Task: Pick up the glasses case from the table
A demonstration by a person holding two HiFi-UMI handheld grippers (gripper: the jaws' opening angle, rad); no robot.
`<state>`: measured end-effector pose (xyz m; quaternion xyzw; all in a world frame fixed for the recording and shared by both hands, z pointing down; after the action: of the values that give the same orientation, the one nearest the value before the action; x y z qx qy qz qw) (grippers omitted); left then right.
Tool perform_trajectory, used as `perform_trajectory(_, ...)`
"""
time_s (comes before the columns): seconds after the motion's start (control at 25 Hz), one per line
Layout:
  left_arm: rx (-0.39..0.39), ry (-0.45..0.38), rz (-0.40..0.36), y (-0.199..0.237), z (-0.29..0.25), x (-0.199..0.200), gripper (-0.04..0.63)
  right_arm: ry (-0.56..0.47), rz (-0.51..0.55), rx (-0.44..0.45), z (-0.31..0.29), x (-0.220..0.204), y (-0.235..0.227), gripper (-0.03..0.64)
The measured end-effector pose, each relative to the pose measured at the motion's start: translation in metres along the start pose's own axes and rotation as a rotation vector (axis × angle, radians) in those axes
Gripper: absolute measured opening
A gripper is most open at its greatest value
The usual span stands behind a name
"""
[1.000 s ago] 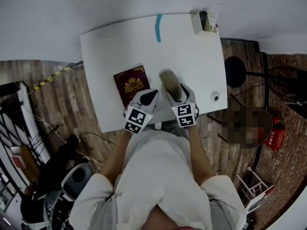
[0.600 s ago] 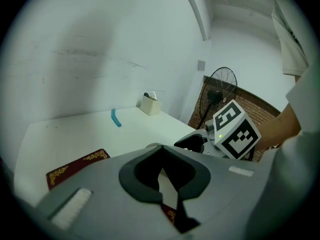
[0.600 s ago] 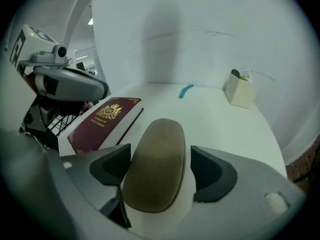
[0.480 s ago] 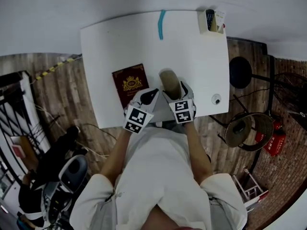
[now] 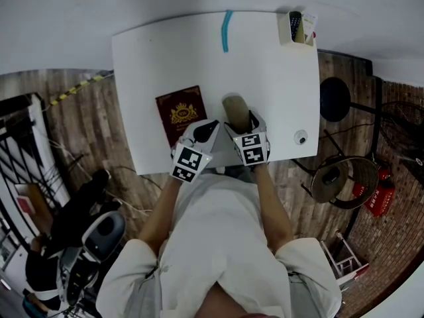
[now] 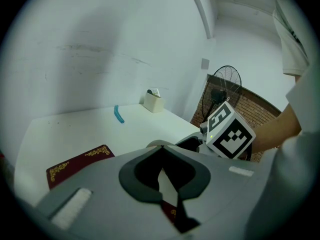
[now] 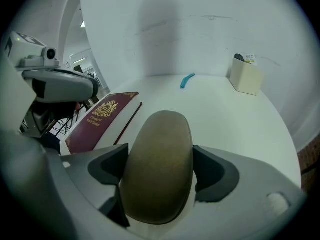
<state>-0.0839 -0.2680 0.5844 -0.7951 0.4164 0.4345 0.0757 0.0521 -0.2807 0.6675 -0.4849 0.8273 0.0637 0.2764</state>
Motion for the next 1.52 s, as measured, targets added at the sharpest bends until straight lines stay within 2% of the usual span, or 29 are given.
perform_trajectory(0.48, -0.003, -0.016, -0.015, 0.001, 0.006, 0.003, 0.018, -0.001, -0.039, -0.054, 0.004, -0.002, -0.005, 0.397)
perform_trajectory(1.0, 0.008, -0.062, -0.04, 0.001, 0.022, 0.009, 0.018, -0.097, -0.044, -0.077, 0.029, 0.009, -0.002, 0.393)
perform_trajectory(1.24, 0.023, -0.101, -0.053, 0.002, 0.034, 0.017, 0.018, -0.179, -0.06, -0.087, 0.053, 0.022, 0.0, 0.393)
perform_trajectory(1.52, 0.05, -0.178, -0.059, 0.006, 0.057, 0.037, 0.018, -0.335, -0.053, -0.105, 0.098, 0.051, 0.005, 0.393)
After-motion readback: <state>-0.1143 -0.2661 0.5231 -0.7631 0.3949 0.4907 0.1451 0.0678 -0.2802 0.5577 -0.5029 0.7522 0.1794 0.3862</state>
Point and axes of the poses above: the fingertips, and each gripper's own axes: z backward along the fingers, y to its left, x out of its top, the point moved 7 cm from there along z, backward along the fingers, and after that the axes turned 4 degrees about y, right-handed, at the moved point
